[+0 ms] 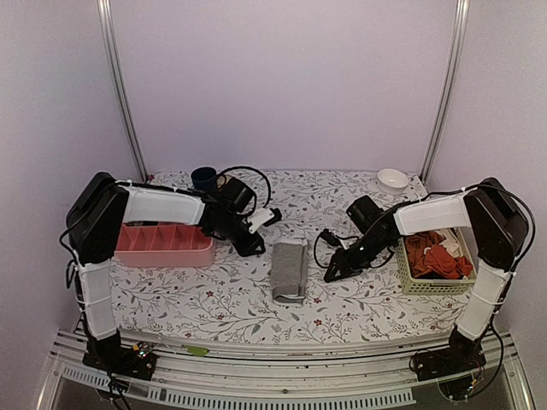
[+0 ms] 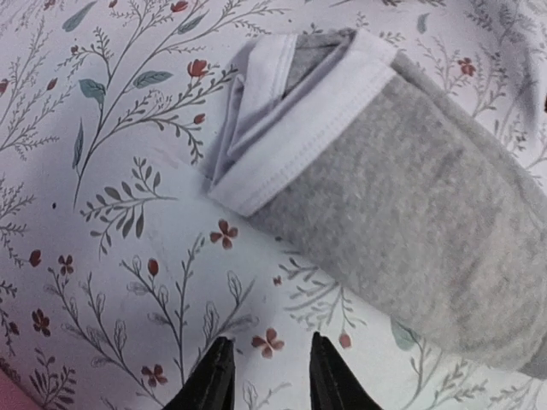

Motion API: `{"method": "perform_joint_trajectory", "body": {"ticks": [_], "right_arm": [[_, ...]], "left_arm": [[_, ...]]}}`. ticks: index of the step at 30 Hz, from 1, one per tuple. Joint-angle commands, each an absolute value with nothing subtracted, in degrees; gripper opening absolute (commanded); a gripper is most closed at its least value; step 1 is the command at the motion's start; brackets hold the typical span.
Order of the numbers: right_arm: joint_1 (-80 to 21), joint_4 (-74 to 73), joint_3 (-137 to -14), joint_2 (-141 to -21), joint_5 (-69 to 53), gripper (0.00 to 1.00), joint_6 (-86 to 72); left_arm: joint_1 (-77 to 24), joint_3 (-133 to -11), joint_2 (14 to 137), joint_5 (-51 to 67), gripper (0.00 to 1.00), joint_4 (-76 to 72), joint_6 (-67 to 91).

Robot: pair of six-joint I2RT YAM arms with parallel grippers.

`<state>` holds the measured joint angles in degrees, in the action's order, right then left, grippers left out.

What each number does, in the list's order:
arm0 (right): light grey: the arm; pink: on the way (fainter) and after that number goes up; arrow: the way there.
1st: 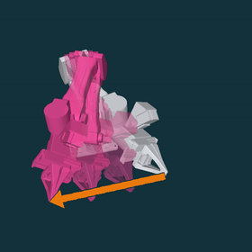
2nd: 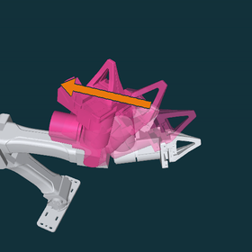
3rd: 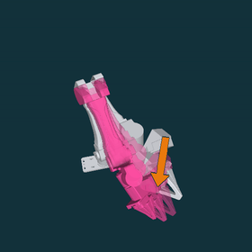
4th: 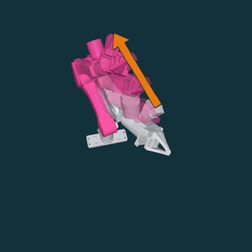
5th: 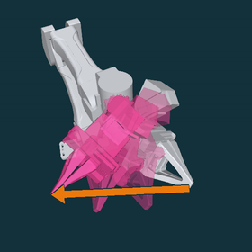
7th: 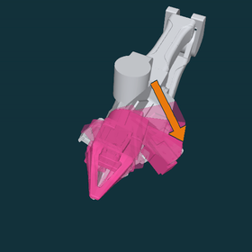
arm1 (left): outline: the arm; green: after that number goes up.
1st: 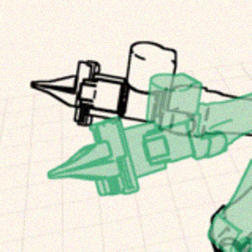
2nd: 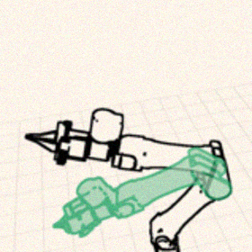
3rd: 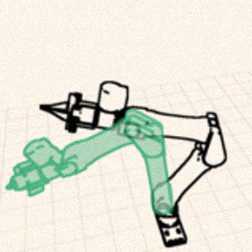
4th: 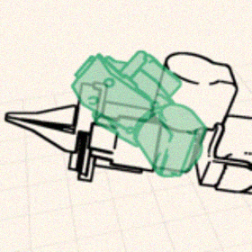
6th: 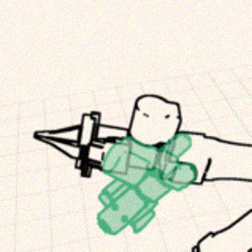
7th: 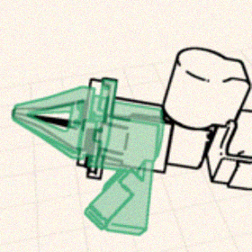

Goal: Roll the underwear
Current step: Rotate the underwear at the center of the board, then smooth out the underwear at the center of the board.

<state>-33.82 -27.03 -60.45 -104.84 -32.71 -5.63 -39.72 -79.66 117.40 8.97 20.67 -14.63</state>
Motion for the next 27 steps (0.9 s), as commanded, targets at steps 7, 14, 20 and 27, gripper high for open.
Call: {"method": "perform_joint_trajectory", "body": {"ticks": [7,14,20,27], "right_arm": [[-34.81,-15.9,-58.28,-104.07,-44.44,0.25,-13.09],[-34.85,-7.84,-54.81,-106.44,-49.03,0.22,-21.33],[-34.95,-4.13,-55.46,-110.16,-49.28,0.2,-24.76],[-36.04,-1.56,-56.74,-114.32,-49.48,0.13,-26.77]], "left_arm": [[-45.6,-60.44,96.1,21.24,0.33,12.46,-12.59],[-49.56,-59.2,98.27,23.29,0.29,8.56,-11.51],[-51.1,-61.52,104.49,22.9,0.23,8.33,-12.25],[-52.43,-64.64,110.08,22.77,0.18,9.52,-14.8]]}}
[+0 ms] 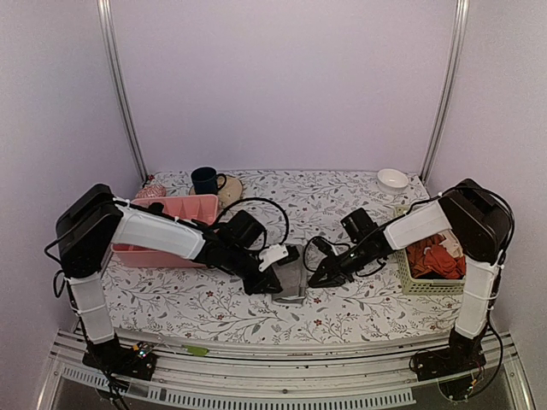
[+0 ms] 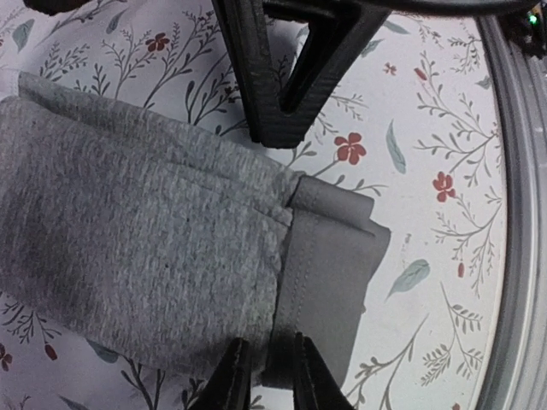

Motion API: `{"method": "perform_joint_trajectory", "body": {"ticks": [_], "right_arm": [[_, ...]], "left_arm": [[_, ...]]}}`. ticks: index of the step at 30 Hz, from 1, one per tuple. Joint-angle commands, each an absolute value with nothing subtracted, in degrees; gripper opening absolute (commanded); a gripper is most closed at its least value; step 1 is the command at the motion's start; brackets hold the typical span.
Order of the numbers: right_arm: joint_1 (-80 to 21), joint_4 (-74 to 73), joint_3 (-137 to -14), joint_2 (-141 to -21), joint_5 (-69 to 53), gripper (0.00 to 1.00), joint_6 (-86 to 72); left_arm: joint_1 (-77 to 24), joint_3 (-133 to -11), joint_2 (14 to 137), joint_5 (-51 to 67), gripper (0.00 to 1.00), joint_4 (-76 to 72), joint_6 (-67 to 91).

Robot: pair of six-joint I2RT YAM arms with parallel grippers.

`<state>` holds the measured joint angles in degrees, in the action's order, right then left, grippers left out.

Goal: Roll the underwear
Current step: Smooth out the underwear at the center of the board.

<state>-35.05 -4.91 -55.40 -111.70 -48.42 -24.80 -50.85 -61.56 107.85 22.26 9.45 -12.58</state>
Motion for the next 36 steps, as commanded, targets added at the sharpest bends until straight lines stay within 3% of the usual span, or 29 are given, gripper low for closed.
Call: {"method": "perform_joint_trajectory", "body": {"ticks": [1,12,15,26,36], "right_arm": [[-36.22,-1.19,-57.0,-114.88,-49.63,0.13,-26.94],[-36.69,-0.94,-56.95,-117.44,-50.0,0.09,-27.47],[-36.72,-1.96,-56.59,-117.11,-50.1,0.1,-26.56],[-32.93,-9.97,-53.49,-104.41,-47.43,0.31,-20.68],[-35.58,-11.55,-65.25,-106.77,-50.9,0.32,-23.73]], "left_arm": [[-52.65,-65.14,110.6,22.83,0.18,9.62,-15.06],[-54.32,-65.79,115.11,22.85,0.18,10.46,-15.27],[-54.32,-64.19,113.51,23.33,0.23,10.09,-14.99],[-53.43,-56.08,97.56,24.46,0.43,4.21,-15.56],[-50.83,-48.59,89.43,19.9,0.5,-0.16,-18.26]]}}
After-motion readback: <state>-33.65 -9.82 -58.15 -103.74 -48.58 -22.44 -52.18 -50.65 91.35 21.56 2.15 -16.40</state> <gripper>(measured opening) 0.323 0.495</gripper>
